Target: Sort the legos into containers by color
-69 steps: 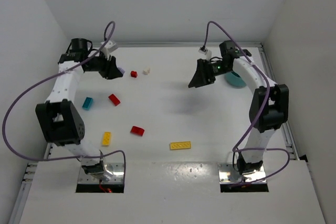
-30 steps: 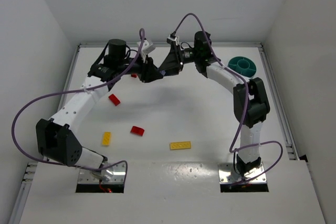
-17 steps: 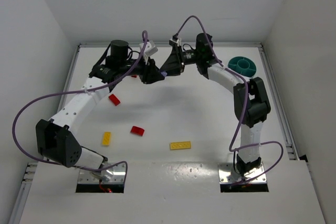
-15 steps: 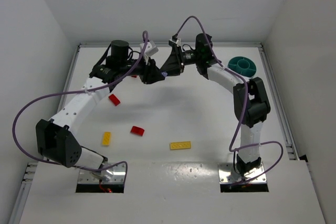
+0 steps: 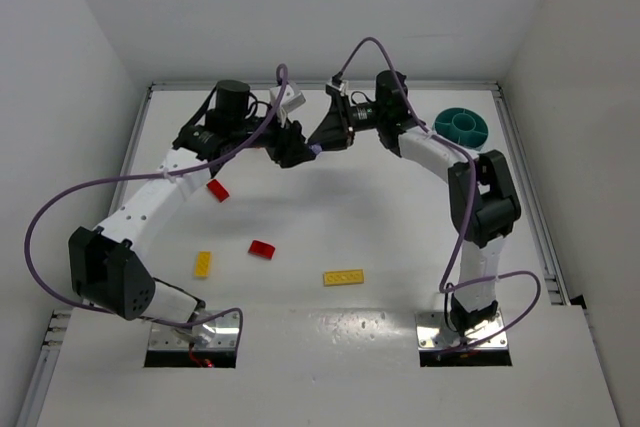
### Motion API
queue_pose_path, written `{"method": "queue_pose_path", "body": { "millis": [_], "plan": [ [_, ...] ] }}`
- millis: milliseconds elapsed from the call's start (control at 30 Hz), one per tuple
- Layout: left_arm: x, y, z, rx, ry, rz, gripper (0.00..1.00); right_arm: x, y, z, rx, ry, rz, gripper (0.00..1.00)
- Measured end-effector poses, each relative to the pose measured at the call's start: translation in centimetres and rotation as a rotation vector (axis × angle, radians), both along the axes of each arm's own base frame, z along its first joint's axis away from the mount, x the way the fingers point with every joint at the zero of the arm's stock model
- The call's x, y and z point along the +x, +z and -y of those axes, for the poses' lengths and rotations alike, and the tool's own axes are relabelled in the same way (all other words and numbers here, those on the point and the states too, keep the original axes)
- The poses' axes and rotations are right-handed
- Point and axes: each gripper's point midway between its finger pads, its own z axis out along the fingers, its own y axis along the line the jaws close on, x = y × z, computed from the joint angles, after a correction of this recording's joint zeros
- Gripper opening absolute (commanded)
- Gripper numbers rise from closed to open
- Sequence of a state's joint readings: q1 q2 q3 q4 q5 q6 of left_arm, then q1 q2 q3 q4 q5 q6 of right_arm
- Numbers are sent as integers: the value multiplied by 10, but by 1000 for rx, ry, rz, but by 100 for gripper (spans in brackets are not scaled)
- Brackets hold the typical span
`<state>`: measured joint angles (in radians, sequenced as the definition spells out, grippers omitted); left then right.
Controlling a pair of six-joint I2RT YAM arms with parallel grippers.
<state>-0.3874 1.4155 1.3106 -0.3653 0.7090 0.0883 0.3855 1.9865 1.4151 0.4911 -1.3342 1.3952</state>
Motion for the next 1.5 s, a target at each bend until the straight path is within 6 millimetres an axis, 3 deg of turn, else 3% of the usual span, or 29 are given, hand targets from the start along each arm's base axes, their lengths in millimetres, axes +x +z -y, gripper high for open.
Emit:
{"method": "queue_pose_path", "body": {
  "millis": [33, 200, 367, 467, 600, 733, 867, 900, 1067, 1167, 1267, 1500],
  "plan": [
    [0, -2, -1, 6, 6, -4, 70, 0, 0, 3, -1, -10, 7, 0],
    [6, -6, -12, 45, 61, 19, 79, 0, -5, 33, -15, -56, 17, 0],
    [20, -4, -55, 71, 204, 43, 83, 22, -12, 88, -48, -189, 55, 0],
    [25, 1, -79, 73, 274, 60, 85, 49, -24, 135, -138, -347, 108, 0],
    [27, -1, -93, 79, 316, 58, 86, 86, -43, 205, -445, -553, 301, 0],
    [27, -10, -96, 81, 324, 38, 88, 79, -49, 264, -738, -626, 468, 0],
    [27, -16, -98, 74, 336, 20, 93, 75, -39, 321, -975, -718, 590, 0],
    [28, -16, -99, 72, 340, 20, 100, 76, -37, 336, -1034, -748, 608, 0],
    [31, -19, -101, 58, 378, 3, 100, 77, -53, 391, -1219, -856, 579, 0],
    [35, -21, -107, 50, 448, -31, 100, 73, -76, 408, -1275, -887, 517, 0],
    [40, -21, -114, 36, 522, -56, 100, 72, -97, 414, -1294, -902, 476, 0],
    [49, -16, -120, 16, 587, -47, 100, 88, -121, 419, -1289, -948, 479, 0]
  ]
}}
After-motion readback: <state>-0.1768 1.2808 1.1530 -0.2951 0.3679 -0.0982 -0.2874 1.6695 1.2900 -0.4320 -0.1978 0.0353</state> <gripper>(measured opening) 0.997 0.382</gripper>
